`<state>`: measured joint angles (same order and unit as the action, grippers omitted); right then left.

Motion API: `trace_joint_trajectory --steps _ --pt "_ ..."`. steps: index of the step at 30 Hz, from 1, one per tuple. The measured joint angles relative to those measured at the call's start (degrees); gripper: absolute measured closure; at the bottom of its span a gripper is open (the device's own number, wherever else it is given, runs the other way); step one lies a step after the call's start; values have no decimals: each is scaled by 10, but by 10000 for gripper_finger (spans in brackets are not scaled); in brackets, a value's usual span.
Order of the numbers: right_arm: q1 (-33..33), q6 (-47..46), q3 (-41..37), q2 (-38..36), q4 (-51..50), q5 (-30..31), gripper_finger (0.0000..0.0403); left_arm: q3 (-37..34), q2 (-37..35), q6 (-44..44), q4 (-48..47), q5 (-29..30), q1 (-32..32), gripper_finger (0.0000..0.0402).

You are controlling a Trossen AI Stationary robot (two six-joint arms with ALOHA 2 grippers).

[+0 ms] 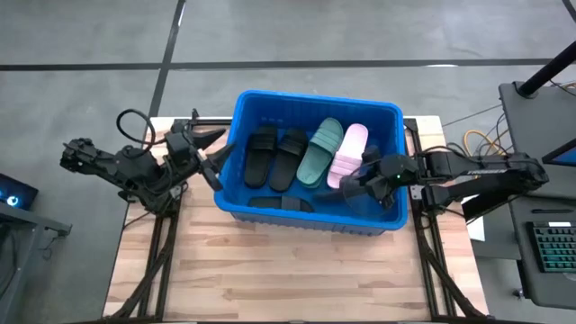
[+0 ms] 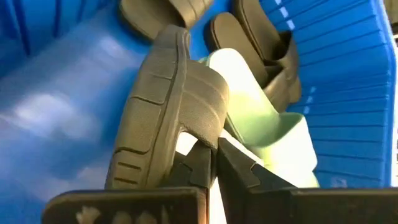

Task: Pick and place slides into bin
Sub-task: Put the black slide into the blue bin

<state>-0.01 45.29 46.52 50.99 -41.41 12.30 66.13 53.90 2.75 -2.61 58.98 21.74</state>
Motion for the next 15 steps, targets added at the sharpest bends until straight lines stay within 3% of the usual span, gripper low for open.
trace_joint_trajectory --steps 15 --pt "5 150 -15 -15 -3 -18 394 0 25 1 32 43 0 196"
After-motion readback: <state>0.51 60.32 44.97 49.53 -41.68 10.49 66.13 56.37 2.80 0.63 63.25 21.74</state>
